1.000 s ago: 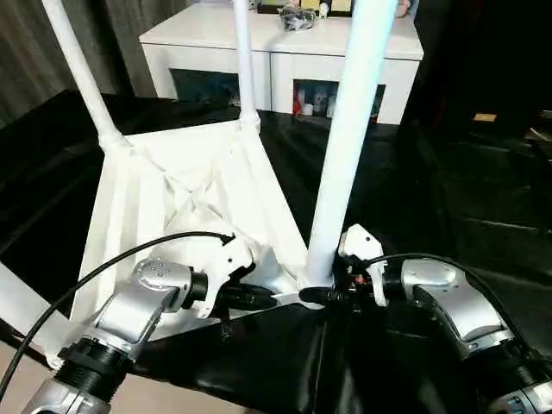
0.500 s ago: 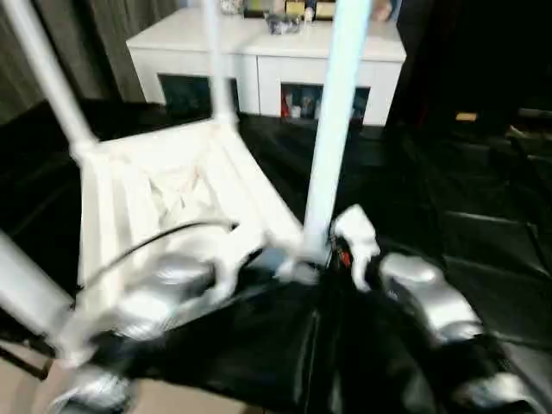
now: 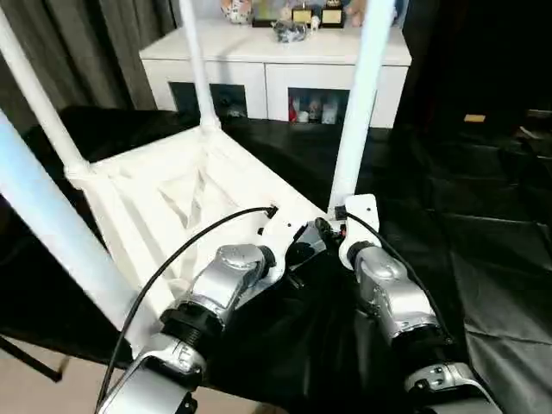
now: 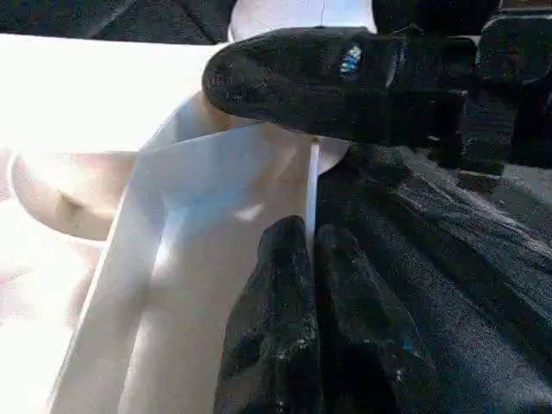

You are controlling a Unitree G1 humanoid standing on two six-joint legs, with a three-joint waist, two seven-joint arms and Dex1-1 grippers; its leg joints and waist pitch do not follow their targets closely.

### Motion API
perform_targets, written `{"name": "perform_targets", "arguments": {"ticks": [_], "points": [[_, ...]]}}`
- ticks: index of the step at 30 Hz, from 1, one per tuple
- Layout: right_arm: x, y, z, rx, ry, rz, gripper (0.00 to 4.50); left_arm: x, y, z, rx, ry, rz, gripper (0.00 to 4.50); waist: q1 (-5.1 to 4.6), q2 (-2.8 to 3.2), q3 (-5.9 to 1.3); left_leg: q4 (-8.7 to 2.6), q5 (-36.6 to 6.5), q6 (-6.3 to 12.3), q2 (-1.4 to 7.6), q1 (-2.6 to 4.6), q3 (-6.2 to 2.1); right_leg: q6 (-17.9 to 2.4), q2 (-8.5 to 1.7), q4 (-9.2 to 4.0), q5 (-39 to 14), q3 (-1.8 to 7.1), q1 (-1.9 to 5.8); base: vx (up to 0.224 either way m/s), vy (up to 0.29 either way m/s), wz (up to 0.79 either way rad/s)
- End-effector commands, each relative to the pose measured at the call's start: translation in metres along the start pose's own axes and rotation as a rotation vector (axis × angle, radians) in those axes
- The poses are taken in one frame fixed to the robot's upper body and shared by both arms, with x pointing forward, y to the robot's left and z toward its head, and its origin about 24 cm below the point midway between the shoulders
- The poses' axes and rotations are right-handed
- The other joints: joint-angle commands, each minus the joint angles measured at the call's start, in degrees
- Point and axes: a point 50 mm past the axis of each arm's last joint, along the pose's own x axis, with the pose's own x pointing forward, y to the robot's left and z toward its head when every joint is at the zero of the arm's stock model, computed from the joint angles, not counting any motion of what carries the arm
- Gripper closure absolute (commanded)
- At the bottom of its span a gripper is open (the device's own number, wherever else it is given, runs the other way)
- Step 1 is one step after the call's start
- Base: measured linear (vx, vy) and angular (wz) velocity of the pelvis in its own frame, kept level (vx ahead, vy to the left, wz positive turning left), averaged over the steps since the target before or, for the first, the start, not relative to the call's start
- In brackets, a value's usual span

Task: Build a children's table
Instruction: Rotate leg to tighten

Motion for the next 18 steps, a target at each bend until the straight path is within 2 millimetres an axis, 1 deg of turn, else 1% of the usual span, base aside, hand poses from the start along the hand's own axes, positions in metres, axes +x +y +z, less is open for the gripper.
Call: {"name": "perform_targets", "arguments": {"ticks": [1,2,3,4,5,6,7,8,9,10,11,12,13,14,15,16,18], "points": [[-0.002,0.010,0.001,-0.003,-0.025,0.088,1.06,-0.017,0.027,-0.028,-0.066,0.081,0.132,4.50,0.18,-1.44,-2.37,-4.29,-17.83,2.80,0.32,-0.74,0.04,-5.37,-0.72,-4.98,-25.59,0.49,2.00,0.000,0.000,0.00],[-0.002,0.010,0.001,-0.004,-0.026,0.089,1.03,-0.017,0.027,-0.028,-0.064,0.081,0.129,4.50,0.18,-1.44,-2.37,-4.29,-17.83,2.80,0.32,-0.74,0.04,-5.37,-0.72,-4.98,-25.59,0.49,2.00,0.000,0.000,0.00],[-0.002,0.008,0.003,-0.015,-0.033,0.125,1.03,-0.020,0.025,-0.029,-0.036,0.078,0.075,4.50,0.14,-1.47,-2.33,-4.28,-17.83,2.82,0.27,-0.77,0.06,-5.73,-0.76,-4.91,-25.35,0.43,2.06,0.000,0.000,0.00],[-0.004,0.007,0.006,-0.053,-0.032,0.221,0.88,-0.026,0.021,-0.031,0.008,0.068,-0.018,4.50,-0.14,-1.49,-2.39,-4.54,-17.04,3.06,0.37,-1.53,-0.33,-5.72,-1.02,-4.53,-24.83,0.31,2.93,0.000,0.000,0.00],[-0.005,0.007,0.006,-0.075,-0.027,0.279,0.88,-0.029,0.019,-0.032,0.026,0.065,-0.063,4.50,-0.17,-1.33,-2.37,-4.60,-16.75,3.10,0.51,-1.67,-0.41,-5.86,-1.05,-4.53,-24.32,0.25,3.00,0.000,0.000,0.00],[-0.008,0.007,0.006,-0.092,-0.015,0.350,0.73,-0.033,0.018,-0.033,0.036,0.067,-0.095,4.50,-0.26,-1.09,-2.43,-4.43,-17.45,3.20,0.67,-1.14,-0.32,-6.57,-0.96,-4.57,-22.92,0.27,2.60,0.000,0.000,0.00],[-0.014,0.008,0.005,-0.123,0.004,0.459,0.73,-0.039,0.018,-0.036,0.048,0.072,-0.136,4.50,-0.26,-1.16,-2.42,-4.26,-17.77,3.43,0.67,-0.90,-0.17,-7.16,-0.85,-4.58,-22.16,0.37,2.32,0.000,0.000,0.00],[-0.020,0.008,0.005,-0.155,0.019,0.553,0.73,-0.044,0.018,-0.038,0.062,0.077,-0.170,4.50,0.02,-1.28,-2.43,-4.17,-17.41,3.82,0.87,-0.66,-0.04,-8.35,-0.81,-4.34,-20.15,0.57,2.33,0.000,0.000,0.00],[-0.020,0.008,0.005,-0.155,0.019,0.553,0.73,-0.044,0.018,-0.038,0.062,0.077,-0.170,4.50,0.18,-1.01,-2.51,-4.17,-16.16,3.93,1.05,-0.70,0.00,-9.57,-0.84,-4.01,-17.95,0.69,2.42,0.000,0.000,0.00],[-0.024,0.008,0.004,-0.189,0.027,0.608,0.73,-0.047,0.018,-0.039,0.070,0.078,-0.189,4.50,0.32,-0.85,-2.51,-4.05,-14.87,3.68,1.19,-0.51,0.21,-10.89,-0.72,-3.81,-15.54,0.77,2.24,0.000,0.000,0.00],[-0.024,0.008,0.004,-0.189,0.027,0.608,0.73,-0.047,0.018,-0.039,0.070,0.078,-0.189,4.50,0.30,-0.83,-2.53,-3.98,-14.42,3.48,1.25,-0.50,0.28,-11.48,-0.68,-3.67,-14.54,0.82,2.26,0.000,0.000,0.00],[-0.030,0.007,0.002,-0.233,0.042,0.682,0.73,-0.053,0.018,-0.039,0.078,0.079,-0.219,4.50,0.46,-1.09,-2.62,-3.85,-13.18,2.92,1.27,-0.49,0.36,-12.22,-0.53,-3.37,-12.58,0.83,2.63,0.000,0.000,0.00],[-0.035,0.003,0.002,-0.266,0.055,0.742,0.73,-0.059,0.017,-0.039,0.086,0.077,-0.264,4.50,0.60,-1.12,-2.72,-3.70,-12.08,3.33,1.28,-0.57,0.40,-12.79,-0.46,-2.93,-10.18,0.85,2.81,0.000,0.000,0.00],[-0.040,0.001,0.002,-0.286,0.067,0.787,0.73,-0.065,0.016,-0.039,0.092,0.076,-0.305,4.50,0.60,-1.12,-2.72,-3.70,-12.08,3.33,1.28,-0.57,0.40,-12.79,-0.46,-2.93,-10.18,0.85,2.81,0.000,0.000,0.00],[-0.042,-0.001,0.002,-0.293,0.072,0.812,0.73,-0.069,0.015,-0.039,0.097,0.075,-0.333,4.50,0.58,-0.94,-2.78,-3.60,-11.17,4.30,1.39,-0.46,0.45,-13.93,-0.42,-2.63,-7.28,0.85,2.75,0.000,0.000,0.00],[-0.043,-0.003,0.003,-0.294,0.074,0.831,0.73,-0.073,0.014,-0.038,0.099,0.073,-0.360,4.50,0.50,-0.92,-2.85,-3.43,-10.12,4.64,1.29,-0.48,0.57,-14.72,-0.35,-2.39,-5.52,0.86,2.79,0.000,0.000,0.00],[-0.047,-0.005,0.005,-0.297,0.079,0.866,0.73,-0.079,0.011,-0.037,0.097,0.069,-0.398,4.50,0.45,-1.00,-2.83,-3.31,-9.33,4.98,1.32,-0.33,0.65,-15.78,-0.31,-2.20,-3.67,0.85,2.83,0.000,0.000,0.00]]}}
